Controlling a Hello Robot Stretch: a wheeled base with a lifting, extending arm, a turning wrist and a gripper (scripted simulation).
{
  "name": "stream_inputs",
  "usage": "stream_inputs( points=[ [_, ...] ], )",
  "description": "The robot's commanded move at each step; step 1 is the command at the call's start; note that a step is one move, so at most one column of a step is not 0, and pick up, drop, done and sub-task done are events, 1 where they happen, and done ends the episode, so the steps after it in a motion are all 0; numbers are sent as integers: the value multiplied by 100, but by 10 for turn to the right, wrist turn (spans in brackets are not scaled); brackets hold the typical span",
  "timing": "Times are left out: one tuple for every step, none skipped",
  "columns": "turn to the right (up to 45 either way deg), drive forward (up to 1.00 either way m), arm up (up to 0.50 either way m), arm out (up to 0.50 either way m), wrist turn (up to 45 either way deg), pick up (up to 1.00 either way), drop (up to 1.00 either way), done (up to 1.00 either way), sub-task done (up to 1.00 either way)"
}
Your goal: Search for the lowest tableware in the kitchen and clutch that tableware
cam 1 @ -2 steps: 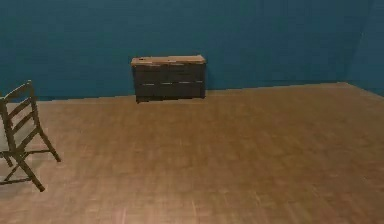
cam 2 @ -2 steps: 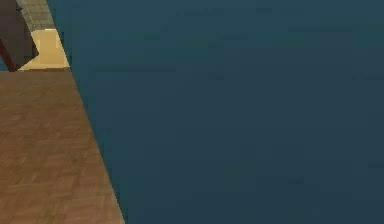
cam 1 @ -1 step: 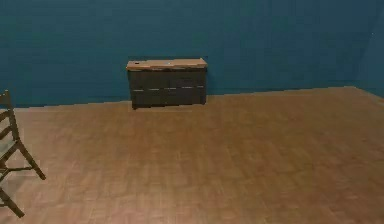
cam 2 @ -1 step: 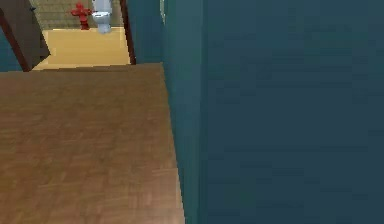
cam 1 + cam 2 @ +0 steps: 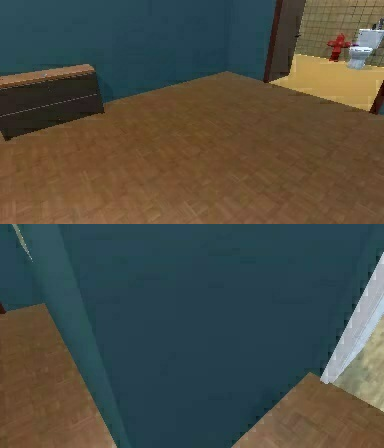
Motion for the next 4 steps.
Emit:
stream_inputs(
  points=[
    [0, 30, 0, 0, 0, 0, 0, 0, 0],
    [330, 0, 0, 0, 0, 0, 0, 0, 0],
    [0, 100, 0, 0, 0, 0, 0, 0, 0],
    [30, 0, 0, 0, 0, 0, 0, 0, 0]
  ],
)
